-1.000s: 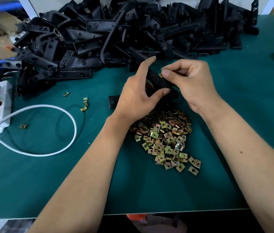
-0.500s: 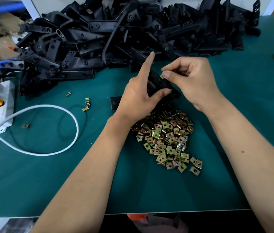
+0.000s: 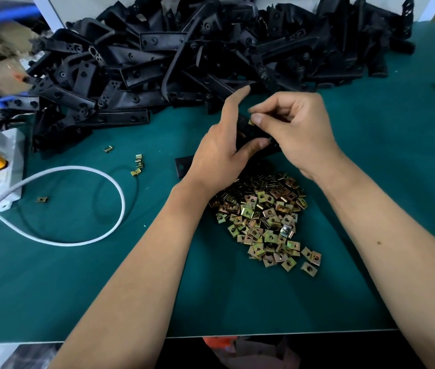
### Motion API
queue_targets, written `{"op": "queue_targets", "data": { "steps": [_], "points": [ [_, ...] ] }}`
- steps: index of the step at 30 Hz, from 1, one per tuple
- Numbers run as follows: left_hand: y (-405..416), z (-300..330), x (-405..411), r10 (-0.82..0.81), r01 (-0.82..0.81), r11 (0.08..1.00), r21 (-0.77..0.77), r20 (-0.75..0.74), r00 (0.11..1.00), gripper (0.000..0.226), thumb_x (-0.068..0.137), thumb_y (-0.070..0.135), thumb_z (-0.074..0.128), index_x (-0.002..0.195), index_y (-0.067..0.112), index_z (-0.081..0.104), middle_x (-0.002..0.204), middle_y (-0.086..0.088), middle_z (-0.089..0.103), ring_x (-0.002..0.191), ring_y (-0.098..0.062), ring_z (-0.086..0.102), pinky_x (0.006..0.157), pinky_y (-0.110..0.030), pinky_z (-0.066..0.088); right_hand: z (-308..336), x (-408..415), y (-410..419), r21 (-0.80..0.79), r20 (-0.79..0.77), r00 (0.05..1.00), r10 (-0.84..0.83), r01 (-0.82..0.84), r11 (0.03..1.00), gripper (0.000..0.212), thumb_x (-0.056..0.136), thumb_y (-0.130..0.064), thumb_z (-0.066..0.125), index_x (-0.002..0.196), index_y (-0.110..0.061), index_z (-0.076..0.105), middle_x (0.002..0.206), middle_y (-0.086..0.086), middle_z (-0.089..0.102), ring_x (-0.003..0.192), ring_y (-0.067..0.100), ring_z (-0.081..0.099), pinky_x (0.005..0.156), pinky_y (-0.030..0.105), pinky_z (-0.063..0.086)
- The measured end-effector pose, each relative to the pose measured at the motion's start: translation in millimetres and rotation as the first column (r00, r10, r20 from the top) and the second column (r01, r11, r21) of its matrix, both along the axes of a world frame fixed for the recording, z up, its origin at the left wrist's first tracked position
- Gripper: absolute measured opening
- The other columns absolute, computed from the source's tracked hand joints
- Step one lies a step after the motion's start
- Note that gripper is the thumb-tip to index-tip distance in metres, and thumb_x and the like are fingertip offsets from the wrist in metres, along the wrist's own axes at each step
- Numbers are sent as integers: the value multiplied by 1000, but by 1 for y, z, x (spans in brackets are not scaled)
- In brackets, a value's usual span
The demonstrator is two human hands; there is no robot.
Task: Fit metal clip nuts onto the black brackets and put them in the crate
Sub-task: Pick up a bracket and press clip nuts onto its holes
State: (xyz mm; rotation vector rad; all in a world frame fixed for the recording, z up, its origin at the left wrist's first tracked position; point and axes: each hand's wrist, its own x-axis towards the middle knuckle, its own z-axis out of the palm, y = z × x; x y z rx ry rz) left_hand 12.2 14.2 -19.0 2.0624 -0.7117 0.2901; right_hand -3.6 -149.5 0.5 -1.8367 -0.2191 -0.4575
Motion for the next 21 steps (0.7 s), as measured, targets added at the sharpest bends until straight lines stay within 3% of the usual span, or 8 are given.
{"op": "queue_targets", "data": {
  "steps": [2, 4, 6, 9, 14, 21],
  "points": [
    [0, -1, 3, 11, -11, 1000, -23, 5, 1000, 77, 95, 30, 71, 156, 16, 27, 112, 2, 68, 95, -9, 65, 87, -25, 52, -2, -2, 3, 25, -24, 1000, 14, -13, 1000, 17, 93, -13, 69, 103, -20, 80, 96, -5, 79, 95, 12, 75, 91, 35, 60],
    [0, -3, 6, 26, -26, 999, -45, -14, 1000, 74, 96, 30, 71, 155, 14, 30, 107, 20, 63, 93, 4, 62, 82, -12, 48, -4, -4, 4, 75, -71, 997, 31, -26, 997, 22, 97, -16, 63, 112, -20, 79, 103, -4, 79, 99, 15, 74, 95, 30, 57],
    [-1, -4, 7, 40, -41, 998, -39, -34, 999, 73, 95, 32, 71, 154, 16, 32, 98, 16, 65, 81, -1, 62, 72, -19, 50, -5, -5, 6, 106, -108, 994, 14, -2, 994, 24, 99, -17, 61, 116, -22, 78, 109, -9, 78, 104, 8, 72, 98, 24, 54],
    [0, -4, 6, 46, -46, 998, -31, -16, 999, 71, 94, 33, 72, 153, 17, 35, 103, 8, 67, 83, -9, 63, 75, -32, 53, -6, -6, 9, 79, -102, 994, -39, 48, 996, 24, 100, -17, 61, 116, -23, 78, 109, -12, 77, 105, 0, 69, 93, 17, 53],
    [-1, -3, 4, 58, -58, 998, -18, -27, 998, 70, 94, 33, 73, 151, 18, 36, 103, 5, 69, 82, -7, 64, 76, -39, 55, -7, -5, 13, 50, -73, 992, -101, 105, 993, 22, 97, -15, 64, 110, -24, 79, 101, -14, 77, 94, 1, 72, 78, 21, 58],
    [-2, -1, 3, 55, -55, 998, -4, -49, 997, 68, 95, 27, 73, 150, 14, 36, 96, 2, 67, 78, -18, 63, 75, -47, 55, -10, -6, 14, 66, -86, 992, -97, 103, 993, 20, 96, -13, 65, 102, -28, 78, 97, -14, 78, 98, 1, 71, 80, 19, 57]
  ]
}}
